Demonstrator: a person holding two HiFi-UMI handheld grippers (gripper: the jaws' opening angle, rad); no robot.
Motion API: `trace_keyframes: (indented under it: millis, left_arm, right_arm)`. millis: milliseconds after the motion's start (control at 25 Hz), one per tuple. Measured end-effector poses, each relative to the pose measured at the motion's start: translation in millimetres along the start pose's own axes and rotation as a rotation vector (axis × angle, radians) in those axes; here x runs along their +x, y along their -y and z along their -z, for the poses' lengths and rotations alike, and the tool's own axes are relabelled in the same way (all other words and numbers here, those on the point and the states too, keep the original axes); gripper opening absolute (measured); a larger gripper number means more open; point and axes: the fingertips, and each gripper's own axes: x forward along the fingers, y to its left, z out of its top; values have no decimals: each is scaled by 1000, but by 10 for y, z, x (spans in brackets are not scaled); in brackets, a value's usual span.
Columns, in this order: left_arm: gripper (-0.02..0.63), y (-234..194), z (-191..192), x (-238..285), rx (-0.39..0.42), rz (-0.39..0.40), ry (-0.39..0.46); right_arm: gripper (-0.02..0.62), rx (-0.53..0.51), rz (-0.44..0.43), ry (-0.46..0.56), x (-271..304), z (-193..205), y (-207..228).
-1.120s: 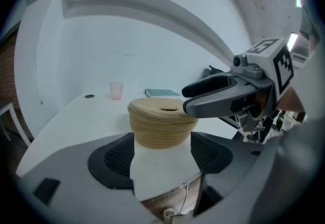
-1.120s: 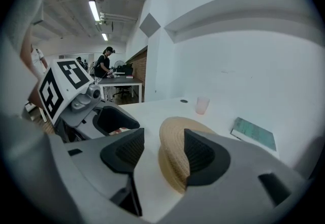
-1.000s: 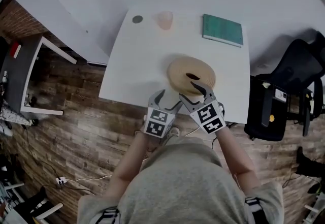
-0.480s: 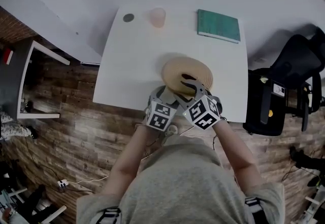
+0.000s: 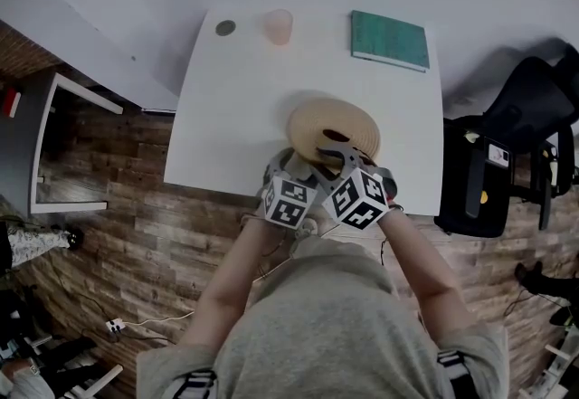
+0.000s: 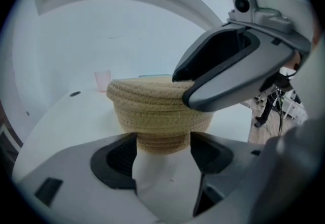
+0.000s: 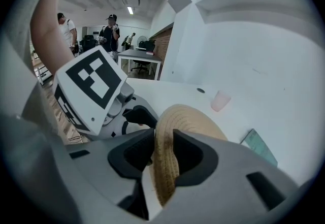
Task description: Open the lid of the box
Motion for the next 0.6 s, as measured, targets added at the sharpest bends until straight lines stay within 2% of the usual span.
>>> trace_keyframes:
  millis: [600]
  left_arm:
    - [318,-11,-9,21,-4,-45,-10]
  right_arm:
    - [86,4,14,39,-95,-67,24]
